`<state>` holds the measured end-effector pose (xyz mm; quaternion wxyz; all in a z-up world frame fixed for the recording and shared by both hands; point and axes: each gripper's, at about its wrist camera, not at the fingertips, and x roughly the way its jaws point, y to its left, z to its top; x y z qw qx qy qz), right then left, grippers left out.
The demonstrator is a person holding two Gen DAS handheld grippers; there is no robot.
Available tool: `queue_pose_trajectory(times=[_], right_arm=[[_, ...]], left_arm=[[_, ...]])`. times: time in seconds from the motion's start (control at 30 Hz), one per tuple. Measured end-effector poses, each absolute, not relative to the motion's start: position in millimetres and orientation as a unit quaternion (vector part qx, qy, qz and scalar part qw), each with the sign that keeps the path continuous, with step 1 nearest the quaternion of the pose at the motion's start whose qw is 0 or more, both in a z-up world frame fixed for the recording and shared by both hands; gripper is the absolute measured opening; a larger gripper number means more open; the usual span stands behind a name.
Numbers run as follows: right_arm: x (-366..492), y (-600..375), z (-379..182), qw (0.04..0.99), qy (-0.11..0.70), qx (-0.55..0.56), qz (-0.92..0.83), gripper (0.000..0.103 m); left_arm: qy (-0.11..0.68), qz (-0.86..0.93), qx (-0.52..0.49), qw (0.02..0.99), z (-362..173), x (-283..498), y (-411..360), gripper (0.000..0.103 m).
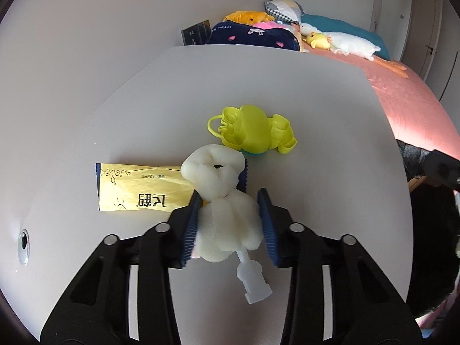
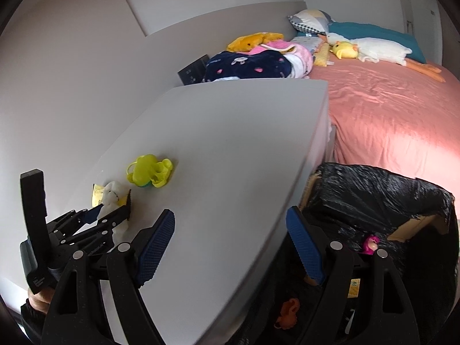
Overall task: Collect trash
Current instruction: 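Grasp the white plush with the left gripper while the right gripper grasps the yellow-green frog toy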
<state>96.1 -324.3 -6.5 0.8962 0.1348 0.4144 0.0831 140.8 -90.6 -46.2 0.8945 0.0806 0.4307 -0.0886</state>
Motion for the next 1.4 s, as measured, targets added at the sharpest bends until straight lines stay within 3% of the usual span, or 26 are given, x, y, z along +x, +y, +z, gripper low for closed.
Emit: queue_pose_trajectory(times=[1.4], right_arm=[[214.5,-163.9,-42.5,0.88,0.457,0.013,0.126,0.082]], left_arm=[[0.374,-0.025,-0.059,0.925,13.6,140.9,35.5,0.034]])
